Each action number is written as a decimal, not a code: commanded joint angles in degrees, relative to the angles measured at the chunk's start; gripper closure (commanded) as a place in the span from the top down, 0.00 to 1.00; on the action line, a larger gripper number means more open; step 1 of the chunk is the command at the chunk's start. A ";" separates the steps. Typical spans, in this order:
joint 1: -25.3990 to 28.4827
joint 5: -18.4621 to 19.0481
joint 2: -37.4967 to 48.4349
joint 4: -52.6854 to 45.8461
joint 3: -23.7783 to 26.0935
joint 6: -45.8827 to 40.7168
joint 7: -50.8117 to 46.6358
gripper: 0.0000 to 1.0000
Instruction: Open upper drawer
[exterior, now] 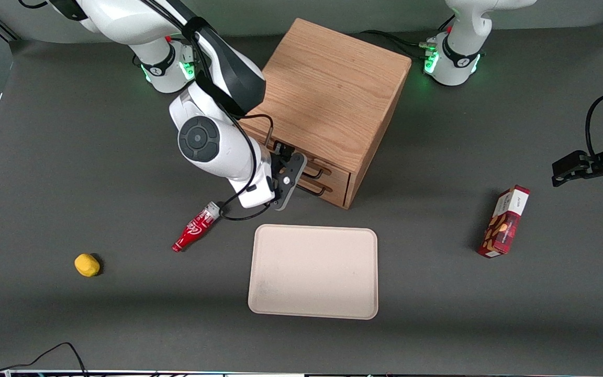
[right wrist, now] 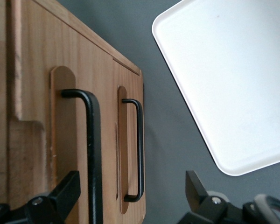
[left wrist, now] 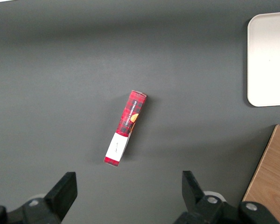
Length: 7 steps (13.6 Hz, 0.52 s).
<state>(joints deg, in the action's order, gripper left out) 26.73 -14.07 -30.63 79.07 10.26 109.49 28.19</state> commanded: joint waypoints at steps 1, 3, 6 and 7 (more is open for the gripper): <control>-0.45 -1.57 -0.05 1.44 0.55 2.39 1.78 1.00; -0.63 -1.31 -0.40 1.35 0.55 2.75 2.83 1.00; -0.98 -0.26 -1.28 0.91 0.29 3.27 3.36 1.00; -1.07 1.40 -1.54 0.74 0.20 3.27 3.36 1.00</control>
<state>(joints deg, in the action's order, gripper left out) 26.37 -13.82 -31.39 80.25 10.25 111.76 29.89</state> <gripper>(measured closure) 0.000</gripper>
